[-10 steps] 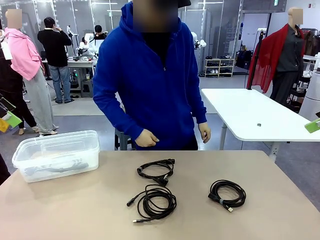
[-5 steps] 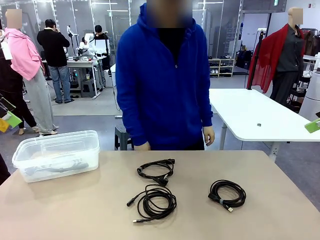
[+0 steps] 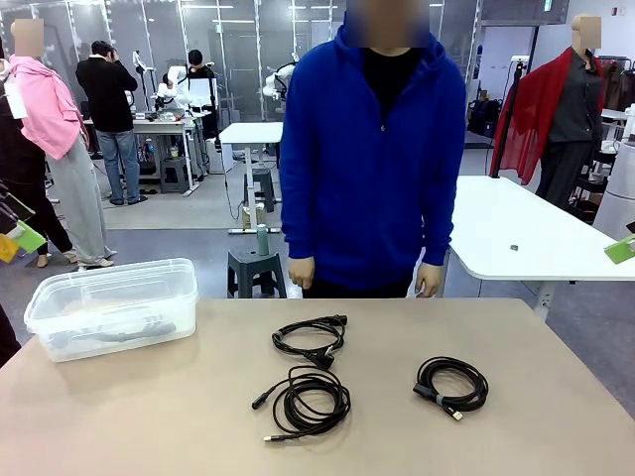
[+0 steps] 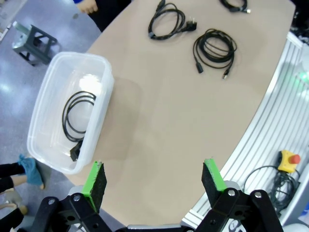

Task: Organize and store the cables.
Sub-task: Place the Power Cable into the Organizing box.

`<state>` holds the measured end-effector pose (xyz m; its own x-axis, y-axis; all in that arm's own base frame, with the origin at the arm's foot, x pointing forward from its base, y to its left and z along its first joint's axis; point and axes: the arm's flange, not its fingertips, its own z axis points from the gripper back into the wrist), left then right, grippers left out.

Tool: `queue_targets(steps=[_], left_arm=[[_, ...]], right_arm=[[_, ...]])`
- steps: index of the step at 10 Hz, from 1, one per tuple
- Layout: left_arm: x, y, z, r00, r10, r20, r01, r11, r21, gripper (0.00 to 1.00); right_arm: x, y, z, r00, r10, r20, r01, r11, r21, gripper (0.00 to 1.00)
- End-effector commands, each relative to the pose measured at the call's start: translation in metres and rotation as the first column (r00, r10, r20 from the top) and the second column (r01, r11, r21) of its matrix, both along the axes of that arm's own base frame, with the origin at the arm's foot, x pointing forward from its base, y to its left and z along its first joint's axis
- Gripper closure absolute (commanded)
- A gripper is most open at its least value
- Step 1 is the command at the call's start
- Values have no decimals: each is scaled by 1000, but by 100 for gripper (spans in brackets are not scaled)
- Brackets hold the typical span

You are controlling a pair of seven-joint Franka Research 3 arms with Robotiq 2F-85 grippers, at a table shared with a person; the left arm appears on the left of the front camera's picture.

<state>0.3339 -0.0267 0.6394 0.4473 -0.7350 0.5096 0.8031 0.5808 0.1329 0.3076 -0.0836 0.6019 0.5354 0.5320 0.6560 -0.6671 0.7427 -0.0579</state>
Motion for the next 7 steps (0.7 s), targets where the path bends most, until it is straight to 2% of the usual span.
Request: queue_targets(steps=[1,4,7], left_arm=[[8,-11,2,999,-43,-6,43,999,12,0],[36,-46,3,995,-89,-44,89,996,-7,0],[66,-90,1,986,-149,-69,154,985,76,0]], right_arm=[[0,-1,-1,1000,8,2,-8,1000,3,0],[0,-1,-1,1000,8,2,-8,1000,3,0],[0,-1,-1,1000,8,2,-8,1000,3,0]])
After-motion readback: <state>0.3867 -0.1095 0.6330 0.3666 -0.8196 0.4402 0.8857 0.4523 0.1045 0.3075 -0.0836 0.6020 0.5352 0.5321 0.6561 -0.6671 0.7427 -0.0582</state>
